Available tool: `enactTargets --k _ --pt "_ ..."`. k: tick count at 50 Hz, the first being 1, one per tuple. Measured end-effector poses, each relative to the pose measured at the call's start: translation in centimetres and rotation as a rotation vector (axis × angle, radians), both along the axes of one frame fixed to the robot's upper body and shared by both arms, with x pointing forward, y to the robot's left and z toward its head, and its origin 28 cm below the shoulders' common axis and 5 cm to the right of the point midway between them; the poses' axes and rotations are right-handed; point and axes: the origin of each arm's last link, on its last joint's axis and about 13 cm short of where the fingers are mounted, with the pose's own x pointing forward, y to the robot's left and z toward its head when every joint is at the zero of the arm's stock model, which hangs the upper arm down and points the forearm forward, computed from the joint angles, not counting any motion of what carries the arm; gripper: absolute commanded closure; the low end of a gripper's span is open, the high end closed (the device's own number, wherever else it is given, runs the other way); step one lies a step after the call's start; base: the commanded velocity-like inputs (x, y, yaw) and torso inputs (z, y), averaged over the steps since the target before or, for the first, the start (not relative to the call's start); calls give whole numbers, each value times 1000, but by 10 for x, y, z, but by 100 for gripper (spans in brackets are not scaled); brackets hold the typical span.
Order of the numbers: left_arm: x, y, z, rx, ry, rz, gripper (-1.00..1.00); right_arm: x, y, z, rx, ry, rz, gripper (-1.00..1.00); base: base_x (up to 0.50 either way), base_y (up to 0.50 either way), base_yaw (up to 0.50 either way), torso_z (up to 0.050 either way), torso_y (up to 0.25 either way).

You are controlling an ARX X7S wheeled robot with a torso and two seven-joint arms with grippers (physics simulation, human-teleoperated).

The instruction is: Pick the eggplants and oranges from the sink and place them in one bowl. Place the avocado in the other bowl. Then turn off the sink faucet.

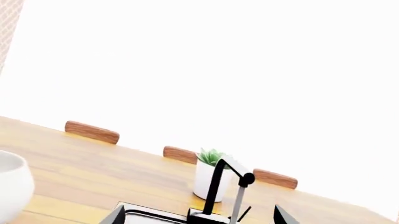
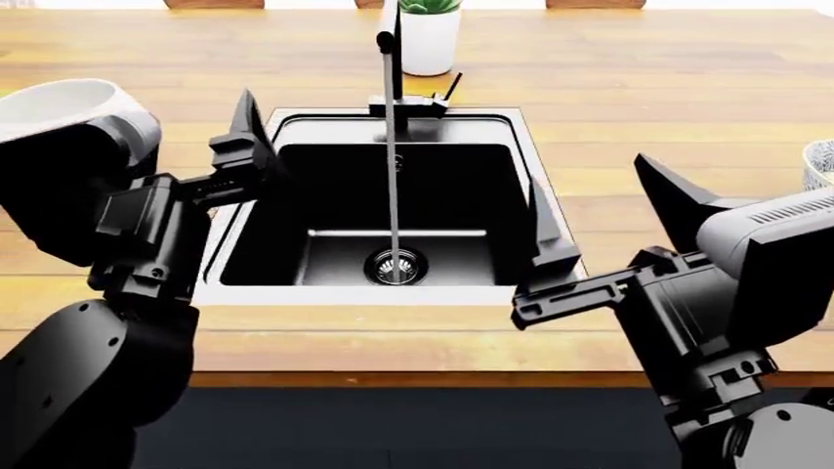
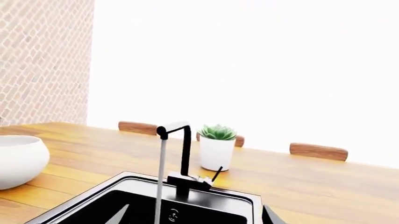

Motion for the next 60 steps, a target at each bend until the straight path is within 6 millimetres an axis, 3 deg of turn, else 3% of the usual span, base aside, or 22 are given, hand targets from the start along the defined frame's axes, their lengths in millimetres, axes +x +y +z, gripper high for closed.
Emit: enactTargets --k 7,16,27,32,37,45,60 --pt "9 -7 -3 15 51 -7 -100 11 -3 -1 24 19 13 -100 0 0 0 0 0" --pt "39 -13 9 41 95 49 -100 53 -8 15 16 63 16 -100 0 0 0 0 0" --pt "110 -16 29 94 188 163 -100 137 -17 38 33 170 -46 -100 0 0 0 0 0" --pt "150 -17 31 93 269 197 -100 184 -21 39 64 246 -90 -100 0 0 0 0 0" --pt "170 -17 31 106 335 233 -100 218 -22 35 84 314 -138 -100 0 0 0 0 0" --pt "181 -12 30 120 400 289 -100 237 -19 29 46 392 -195 -100 0 0 0 0 0" --pt "184 -9 24 130 454 318 -100 243 -10 28 -44 447 -198 -100 484 0 0 0 0"
